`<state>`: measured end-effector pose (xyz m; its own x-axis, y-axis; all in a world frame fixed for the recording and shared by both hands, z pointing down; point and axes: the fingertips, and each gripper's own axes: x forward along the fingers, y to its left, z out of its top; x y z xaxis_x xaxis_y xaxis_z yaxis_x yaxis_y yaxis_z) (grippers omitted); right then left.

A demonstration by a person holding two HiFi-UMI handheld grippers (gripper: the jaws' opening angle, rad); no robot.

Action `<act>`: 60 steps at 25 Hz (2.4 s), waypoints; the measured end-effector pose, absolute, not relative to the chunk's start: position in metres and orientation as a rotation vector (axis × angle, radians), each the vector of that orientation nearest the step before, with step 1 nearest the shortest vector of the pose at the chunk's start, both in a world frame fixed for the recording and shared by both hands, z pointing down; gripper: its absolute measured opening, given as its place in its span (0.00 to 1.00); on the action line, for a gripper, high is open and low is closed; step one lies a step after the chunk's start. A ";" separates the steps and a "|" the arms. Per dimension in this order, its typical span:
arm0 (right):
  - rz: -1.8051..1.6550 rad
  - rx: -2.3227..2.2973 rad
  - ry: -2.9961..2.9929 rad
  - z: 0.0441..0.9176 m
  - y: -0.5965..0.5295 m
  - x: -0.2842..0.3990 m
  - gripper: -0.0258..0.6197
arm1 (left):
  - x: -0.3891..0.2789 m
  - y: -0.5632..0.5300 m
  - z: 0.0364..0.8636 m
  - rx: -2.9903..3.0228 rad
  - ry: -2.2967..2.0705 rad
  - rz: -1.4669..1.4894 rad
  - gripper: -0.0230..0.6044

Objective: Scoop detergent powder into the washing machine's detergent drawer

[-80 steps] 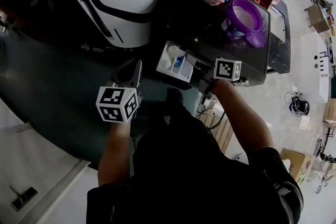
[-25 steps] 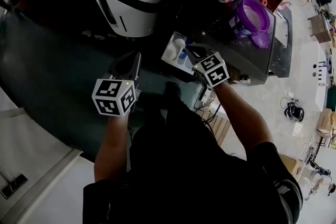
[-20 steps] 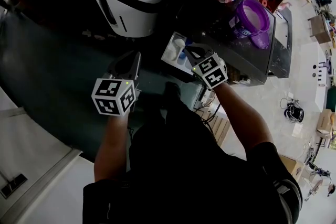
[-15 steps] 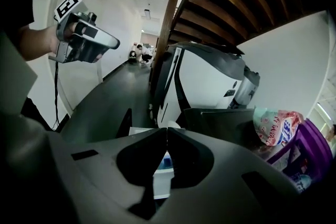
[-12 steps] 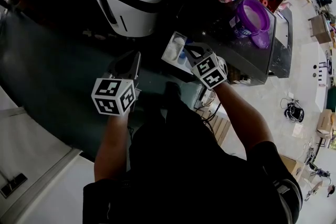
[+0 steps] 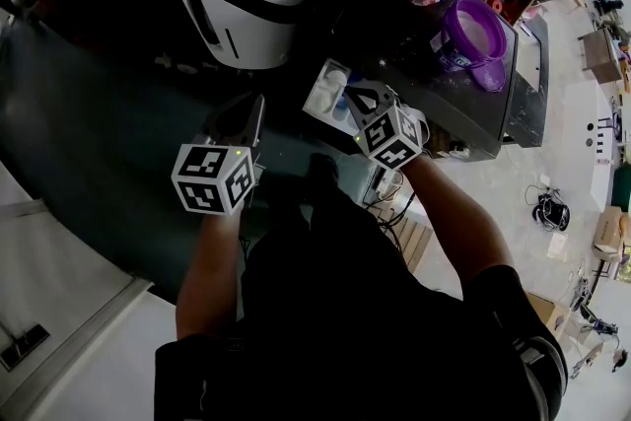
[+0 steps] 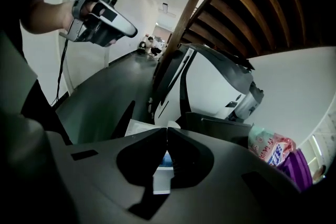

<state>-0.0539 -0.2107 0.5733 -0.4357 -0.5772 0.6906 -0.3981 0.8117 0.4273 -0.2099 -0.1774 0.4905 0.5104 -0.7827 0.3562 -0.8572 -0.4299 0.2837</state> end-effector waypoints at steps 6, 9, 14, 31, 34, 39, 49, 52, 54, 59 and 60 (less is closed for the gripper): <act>-0.302 0.696 -2.065 0.573 -0.208 -0.056 0.07 | -0.210 -0.178 0.488 2.334 -1.350 0.234 0.05; -0.343 0.678 -2.045 0.573 -0.207 -0.056 0.07 | -0.209 -0.178 0.487 2.336 -1.350 0.235 0.05; -0.374 0.669 -2.034 0.571 -0.205 -0.055 0.07 | -0.208 -0.178 0.484 2.340 -1.352 0.233 0.05; -0.447 0.687 -2.018 0.561 -0.207 -0.054 0.07 | -0.207 -0.180 0.473 2.363 -1.355 0.238 0.05; -0.460 0.680 -2.009 0.563 -0.207 -0.055 0.07 | -0.207 -0.180 0.474 2.363 -1.354 0.237 0.05; -0.498 0.658 -1.987 0.570 -0.204 -0.058 0.07 | -0.209 -0.179 0.478 2.356 -1.356 0.238 0.05; -0.535 0.610 -1.926 0.596 -0.200 -0.054 0.07 | -0.211 -0.175 0.487 2.335 -1.357 0.253 0.05; -0.558 0.617 -1.923 0.598 -0.200 -0.055 0.07 | -0.211 -0.173 0.490 2.332 -1.356 0.261 0.05; -0.575 0.619 -1.920 0.599 -0.201 -0.057 0.07 | -0.212 -0.172 0.491 2.329 -1.358 0.268 0.05; -0.534 0.577 -1.896 0.619 -0.201 -0.053 0.07 | -0.213 -0.171 0.492 2.322 -1.366 0.274 0.05; -0.526 0.573 -1.891 0.622 -0.201 -0.052 0.07 | -0.214 -0.171 0.492 2.322 -1.367 0.274 0.05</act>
